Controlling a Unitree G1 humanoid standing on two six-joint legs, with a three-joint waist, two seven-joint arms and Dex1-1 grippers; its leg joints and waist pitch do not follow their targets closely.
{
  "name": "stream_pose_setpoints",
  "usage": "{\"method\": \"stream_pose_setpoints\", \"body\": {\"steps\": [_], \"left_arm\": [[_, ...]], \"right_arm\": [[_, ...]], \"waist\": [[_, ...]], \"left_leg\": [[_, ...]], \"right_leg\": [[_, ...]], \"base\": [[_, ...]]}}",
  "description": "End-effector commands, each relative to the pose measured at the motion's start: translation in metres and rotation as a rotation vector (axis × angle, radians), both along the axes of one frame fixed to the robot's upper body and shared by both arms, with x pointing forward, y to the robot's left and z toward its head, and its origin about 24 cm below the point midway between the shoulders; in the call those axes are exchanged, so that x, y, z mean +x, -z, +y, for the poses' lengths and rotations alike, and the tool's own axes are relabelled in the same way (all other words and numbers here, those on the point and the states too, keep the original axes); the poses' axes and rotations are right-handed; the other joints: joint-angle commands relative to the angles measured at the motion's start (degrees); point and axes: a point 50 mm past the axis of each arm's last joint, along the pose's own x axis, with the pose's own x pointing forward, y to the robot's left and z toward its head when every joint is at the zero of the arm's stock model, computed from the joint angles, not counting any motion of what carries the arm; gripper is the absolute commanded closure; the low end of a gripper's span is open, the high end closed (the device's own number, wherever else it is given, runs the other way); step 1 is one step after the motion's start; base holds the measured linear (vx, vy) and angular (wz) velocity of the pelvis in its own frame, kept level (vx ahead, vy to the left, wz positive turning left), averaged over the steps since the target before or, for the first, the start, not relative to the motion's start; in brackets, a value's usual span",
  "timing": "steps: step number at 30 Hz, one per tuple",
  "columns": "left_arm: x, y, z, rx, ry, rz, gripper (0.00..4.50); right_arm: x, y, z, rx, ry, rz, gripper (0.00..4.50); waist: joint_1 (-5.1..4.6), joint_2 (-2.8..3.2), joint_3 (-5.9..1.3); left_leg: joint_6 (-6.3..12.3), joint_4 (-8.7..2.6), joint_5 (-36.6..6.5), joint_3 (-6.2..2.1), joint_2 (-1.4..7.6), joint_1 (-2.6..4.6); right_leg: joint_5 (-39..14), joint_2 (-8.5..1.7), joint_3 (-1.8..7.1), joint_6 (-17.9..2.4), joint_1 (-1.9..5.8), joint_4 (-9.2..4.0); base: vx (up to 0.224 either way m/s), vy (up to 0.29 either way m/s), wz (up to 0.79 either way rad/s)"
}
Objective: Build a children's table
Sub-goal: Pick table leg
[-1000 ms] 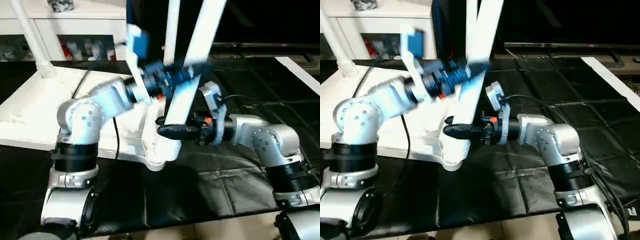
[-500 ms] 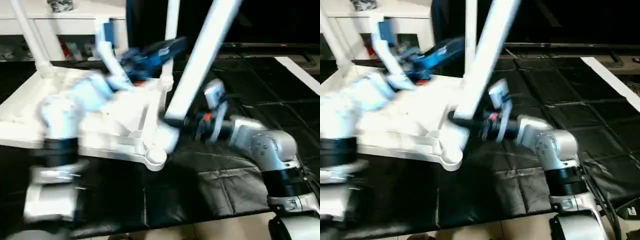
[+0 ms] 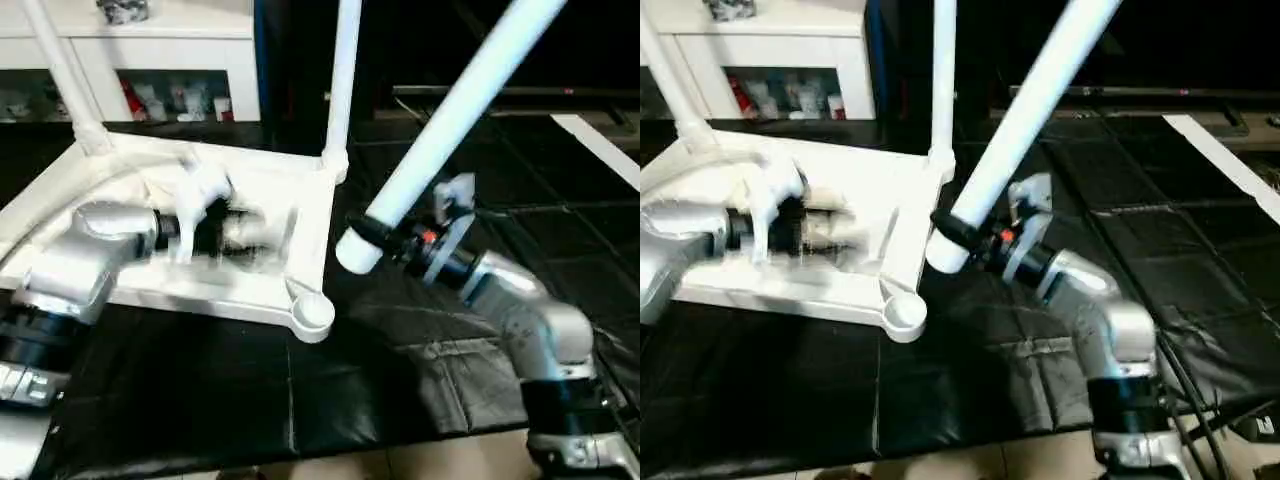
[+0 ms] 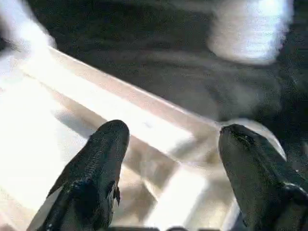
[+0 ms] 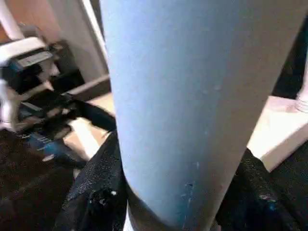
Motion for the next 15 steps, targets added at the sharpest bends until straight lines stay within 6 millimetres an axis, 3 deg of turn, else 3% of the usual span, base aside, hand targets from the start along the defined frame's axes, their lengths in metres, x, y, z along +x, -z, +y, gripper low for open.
{"method": "stream_pose_setpoints", "body": {"steps": [1, 2, 3, 4, 15], "left_arm": [[-0.001, 0.001, 0.002, 0.077, 0.081, 0.006, 1.07], [-0.002, 0.007, 0.007, 0.141, 0.136, 0.037, 1.42], [-0.002, 0.007, 0.007, 0.141, 0.136, 0.037, 1.42], [-0.004, 0.012, 0.011, 0.193, 0.185, 0.060, 1.42], [0.001, 0.034, 0.014, 0.294, 0.256, 0.106, 2.38]], "right_arm": [[-0.002, 0.003, -0.002, -0.049, 0.029, -0.016, 2.57], [-0.002, 0.010, -0.003, -0.100, 0.061, -0.013, 2.57], [-0.002, 0.010, -0.003, -0.100, 0.061, -0.013, 2.57], [-0.004, 0.012, -0.004, -0.109, 0.078, -0.020, 2.57], [-0.011, 0.022, -0.009, -0.132, 0.088, 0.008, 2.57]], "waist": [[-0.12, 1.34, -4.52], [-0.15, 1.56, -4.59], [-0.15, 1.56, -4.59], [-0.13, 1.99, -4.57], [-0.33, 2.06, -4.38]], "left_leg": [[-3.21, -4.45, -11.9, -0.21, 0.84, 0.77], [-3.39, -4.45, -12.0, -0.23, 0.81, 0.81], [-3.39, -4.45, -12.0, -0.23, 0.81, 0.81], [-3.52, -4.48, -12.6, -0.36, 0.81, 0.87], [-3.55, -4.64, -16.8, -0.50, 0.99, 1.26]], "right_leg": [[-14.9, -3.76, 3.19, -7.9, 3.29, -4.08], [-15.2, -3.77, 3.23, -7.5, 3.30, -4.04], [-15.2, -3.77, 3.23, -7.5, 3.30, -4.04], [-15.3, -3.86, 3.22, -7.7, 3.31, -4.15], [-18.0, -3.93, 3.21, -8.8, 3.35, -4.52]], "base": [[0.000, 0.000, 0.00], [0.000, 0.000, 0.00], [0.000, 0.000, 0.00], [0.000, 0.000, 0.00], [0.000, 0.000, 0.00]]}}
